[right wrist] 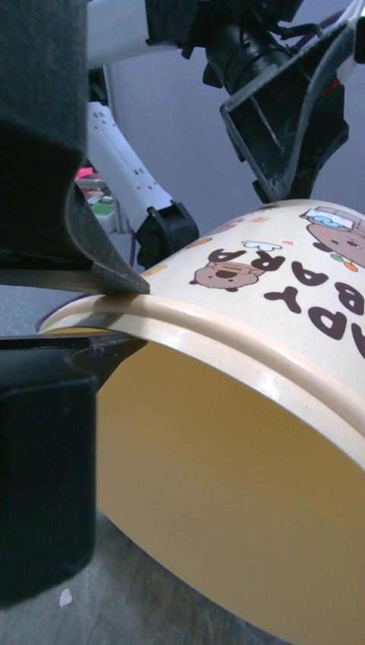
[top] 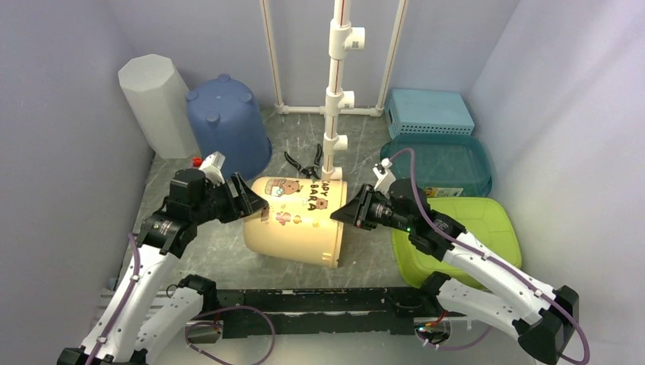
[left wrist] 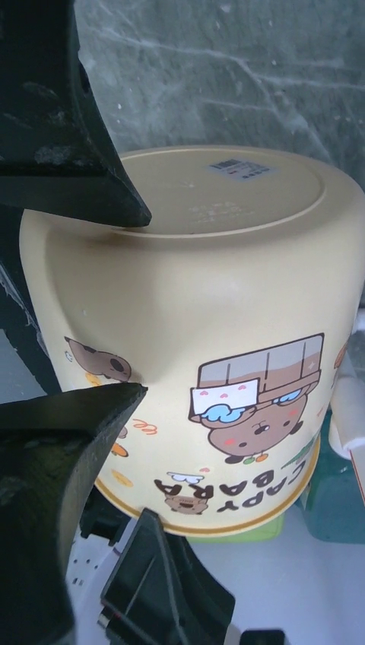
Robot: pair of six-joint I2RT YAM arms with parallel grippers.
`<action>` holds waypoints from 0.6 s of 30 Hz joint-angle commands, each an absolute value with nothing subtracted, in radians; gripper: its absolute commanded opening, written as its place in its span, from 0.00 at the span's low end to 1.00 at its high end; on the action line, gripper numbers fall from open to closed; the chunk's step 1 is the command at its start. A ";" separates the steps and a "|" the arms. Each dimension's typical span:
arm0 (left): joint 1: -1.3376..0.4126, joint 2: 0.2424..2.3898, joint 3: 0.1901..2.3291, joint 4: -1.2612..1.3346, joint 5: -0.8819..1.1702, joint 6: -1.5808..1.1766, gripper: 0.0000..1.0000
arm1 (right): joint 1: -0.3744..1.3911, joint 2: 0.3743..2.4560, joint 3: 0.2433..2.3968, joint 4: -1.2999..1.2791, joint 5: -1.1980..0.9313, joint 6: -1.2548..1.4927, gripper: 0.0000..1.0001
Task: Turn the large container upside down
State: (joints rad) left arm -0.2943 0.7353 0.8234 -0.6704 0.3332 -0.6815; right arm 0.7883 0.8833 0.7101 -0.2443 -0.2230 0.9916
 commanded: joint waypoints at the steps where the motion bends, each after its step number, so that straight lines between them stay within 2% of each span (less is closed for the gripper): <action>1: -0.330 0.723 0.934 -0.465 0.704 -0.765 0.75 | 0.753 0.912 0.650 -0.367 -0.366 0.938 0.00; 7: -0.330 0.726 0.938 -0.485 0.734 -0.742 0.78 | 0.717 0.841 0.601 -0.356 -0.462 0.946 0.00; 18: -0.329 0.745 0.953 -0.514 0.753 -0.720 0.79 | 0.546 0.727 0.445 -0.329 -0.627 0.954 0.00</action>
State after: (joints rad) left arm -0.2943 0.7452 0.8948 -0.5789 0.5293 -0.6735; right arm 0.5934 0.7189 0.5224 -0.2462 -0.6022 0.9741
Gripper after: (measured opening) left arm 0.793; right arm 0.240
